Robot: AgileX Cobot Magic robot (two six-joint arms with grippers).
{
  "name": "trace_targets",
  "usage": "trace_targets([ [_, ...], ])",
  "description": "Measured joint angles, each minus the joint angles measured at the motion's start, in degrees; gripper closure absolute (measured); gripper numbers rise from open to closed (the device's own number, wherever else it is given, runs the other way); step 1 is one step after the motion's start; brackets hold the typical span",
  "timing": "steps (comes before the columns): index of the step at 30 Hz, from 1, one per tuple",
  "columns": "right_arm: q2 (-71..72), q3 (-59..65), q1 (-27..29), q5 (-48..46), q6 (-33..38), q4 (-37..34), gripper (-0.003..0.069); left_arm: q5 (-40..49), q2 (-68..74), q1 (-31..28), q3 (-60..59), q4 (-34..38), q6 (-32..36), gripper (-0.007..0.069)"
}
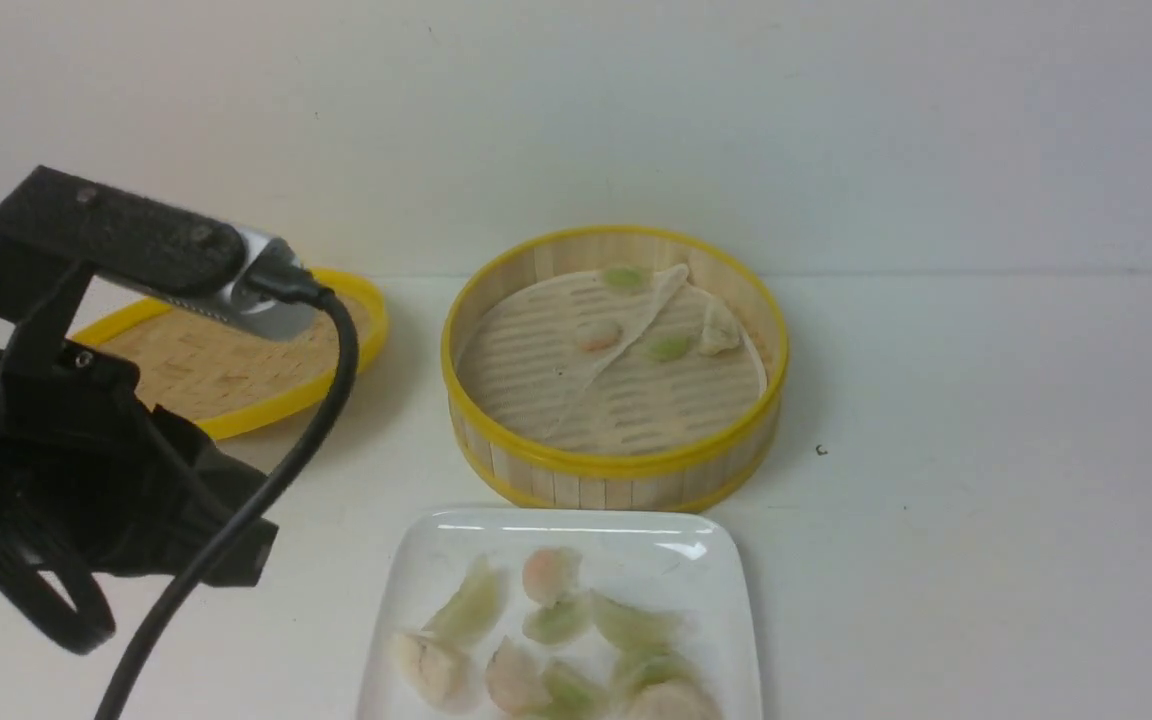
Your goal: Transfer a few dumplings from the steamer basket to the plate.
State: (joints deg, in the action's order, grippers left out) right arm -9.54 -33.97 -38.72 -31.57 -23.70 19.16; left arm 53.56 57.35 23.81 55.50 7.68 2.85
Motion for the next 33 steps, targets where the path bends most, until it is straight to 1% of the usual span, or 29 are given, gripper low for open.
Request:
trace_targets([
  [1, 5.3, 3.2, 0.0, 0.0, -3.7, 2.8, 0.0673, -1.0, 0.0, 0.0, 0.0, 0.2, 0.0, 0.0631],
  [2, 7.3, 5.0, 0.0, 0.0, -5.6, 5.0, 0.0673, -1.8, 0.0, 0.0, 0.0, 0.2, 0.0, 0.0631],
  [4, 10.4, 7.5, 0.0, -2.3, -12.1, 9.7, 0.0673, -3.9, -0.2, -0.1, -0.1, 0.5, 0.0, 0.0631],
  [6, 10.4, 8.8, -0.1, -3.6, -14.8, 12.2, 0.0673, -6.5, -0.4, 0.1, -1.0, 1.6, 0.0, 0.0631],
  [9, 10.4, 9.1, -0.1, -2.8, -15.4, 14.7, 0.0673, -8.7, -1.7, 0.1, -2.8, 2.5, 0.0, 0.0631],
  [13, 10.4, 9.1, -0.1, -2.3, -16.0, 15.7, 0.0673, -11.0, -5.3, 0.1, -5.6, 3.2, 0.0, 0.0631],
  [21, 10.4, 9.2, -0.1, -2.1, -16.1, 16.3, 0.0673, -20.1, -24.5, 0.1, -17.6, 3.5, -0.6, 0.0631],
  [23, 10.4, 9.2, -0.1, -2.1, -16.1, 16.3, 0.0673, -22.9, -31.4, 0.1, -21.2, 4.2, -1.2, 0.0631],
  [28, 10.4, 9.2, -0.1, -2.1, -16.1, 16.4, 0.0673, -23.9, -41.7, 0.1, -25.4, 7.9, -2.8, 0.0631],
  [33, 10.4, 9.2, -0.1, -2.1, -16.1, 16.4, 0.0673, -24.0, -46.7, 0.1, -26.8, 9.2, -2.8, 0.0631],
])
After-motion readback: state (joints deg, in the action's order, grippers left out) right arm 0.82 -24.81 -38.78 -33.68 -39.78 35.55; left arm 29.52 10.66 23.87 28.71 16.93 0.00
